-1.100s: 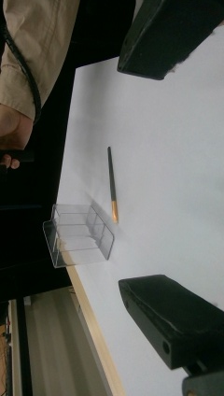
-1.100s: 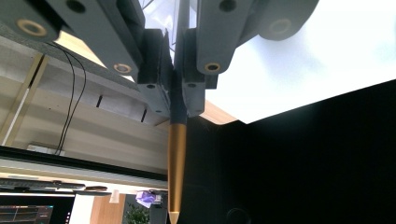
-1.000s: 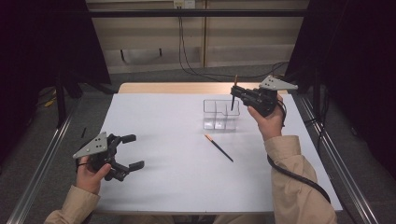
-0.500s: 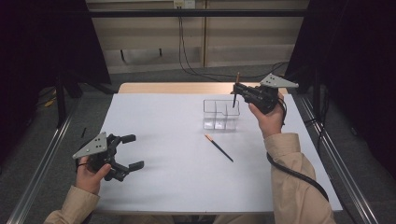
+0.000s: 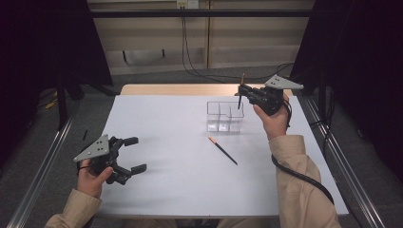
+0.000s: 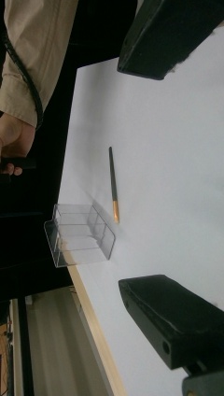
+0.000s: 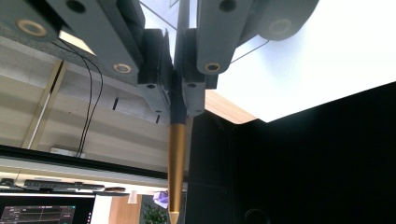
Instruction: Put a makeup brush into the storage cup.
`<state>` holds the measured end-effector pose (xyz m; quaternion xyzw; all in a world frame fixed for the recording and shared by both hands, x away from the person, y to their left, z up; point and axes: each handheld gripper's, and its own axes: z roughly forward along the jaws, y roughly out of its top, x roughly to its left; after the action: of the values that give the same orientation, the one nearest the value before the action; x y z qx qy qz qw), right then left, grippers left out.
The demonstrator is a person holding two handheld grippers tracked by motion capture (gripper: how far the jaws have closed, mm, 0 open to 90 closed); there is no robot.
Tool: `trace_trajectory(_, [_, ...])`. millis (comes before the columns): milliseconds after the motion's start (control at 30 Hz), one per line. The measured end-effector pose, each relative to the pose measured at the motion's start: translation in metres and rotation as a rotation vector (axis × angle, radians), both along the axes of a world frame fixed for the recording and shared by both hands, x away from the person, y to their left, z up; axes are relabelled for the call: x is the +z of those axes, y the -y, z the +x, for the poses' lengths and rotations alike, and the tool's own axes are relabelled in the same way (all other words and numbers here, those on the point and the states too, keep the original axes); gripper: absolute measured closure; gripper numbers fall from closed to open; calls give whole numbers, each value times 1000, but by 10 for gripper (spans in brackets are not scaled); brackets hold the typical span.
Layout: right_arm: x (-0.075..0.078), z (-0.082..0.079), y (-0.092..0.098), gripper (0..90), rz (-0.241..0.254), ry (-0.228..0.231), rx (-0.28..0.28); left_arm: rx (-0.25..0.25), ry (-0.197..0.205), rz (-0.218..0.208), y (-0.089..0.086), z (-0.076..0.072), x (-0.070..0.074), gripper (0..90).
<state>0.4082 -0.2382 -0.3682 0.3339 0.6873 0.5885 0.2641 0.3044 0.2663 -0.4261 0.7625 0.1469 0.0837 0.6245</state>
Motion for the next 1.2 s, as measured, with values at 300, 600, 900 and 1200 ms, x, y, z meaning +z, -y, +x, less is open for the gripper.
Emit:
trace_trajectory(300, [-6,1,-1,832,-3,-5,4,0,1,1,0,0,0,0])
trace_trajectory(600, [-14,2,-2,832,-1,-16,5,0,0,0,0,0,0,0])
trace_trajectory(900, [-23,1,-2,832,-6,-30,6,1,3,3,0,-1,0,0])
trace_trajectory(1200, [-29,0,-1,832,-12,-39,4,1,2,6,0,-1,0,0])
